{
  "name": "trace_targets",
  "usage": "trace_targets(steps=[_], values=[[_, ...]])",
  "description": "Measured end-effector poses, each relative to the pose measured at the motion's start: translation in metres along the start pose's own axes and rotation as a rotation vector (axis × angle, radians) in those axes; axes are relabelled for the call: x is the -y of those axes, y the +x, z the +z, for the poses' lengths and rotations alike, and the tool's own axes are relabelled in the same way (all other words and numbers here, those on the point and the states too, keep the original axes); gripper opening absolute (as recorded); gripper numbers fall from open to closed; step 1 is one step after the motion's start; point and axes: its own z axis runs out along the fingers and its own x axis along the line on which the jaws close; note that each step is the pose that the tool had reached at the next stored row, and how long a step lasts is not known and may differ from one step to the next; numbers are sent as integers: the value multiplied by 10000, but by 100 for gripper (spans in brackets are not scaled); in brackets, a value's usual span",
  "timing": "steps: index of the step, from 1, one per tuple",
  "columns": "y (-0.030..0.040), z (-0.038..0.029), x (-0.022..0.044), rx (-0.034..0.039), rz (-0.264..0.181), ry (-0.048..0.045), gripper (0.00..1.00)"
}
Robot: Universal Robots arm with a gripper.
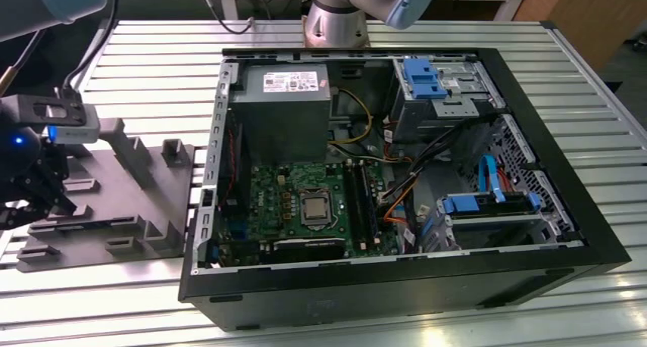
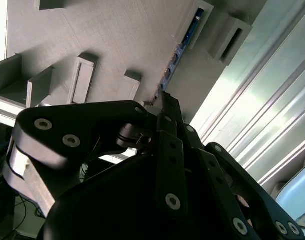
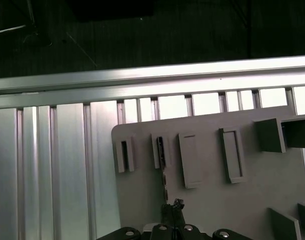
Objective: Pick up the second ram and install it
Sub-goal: 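Pick up the second ram and move it above second insertion slot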
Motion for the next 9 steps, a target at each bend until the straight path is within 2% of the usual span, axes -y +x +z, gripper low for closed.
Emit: trace_targets(steps=[9], values=[[8, 53, 4, 1, 1, 1, 11]])
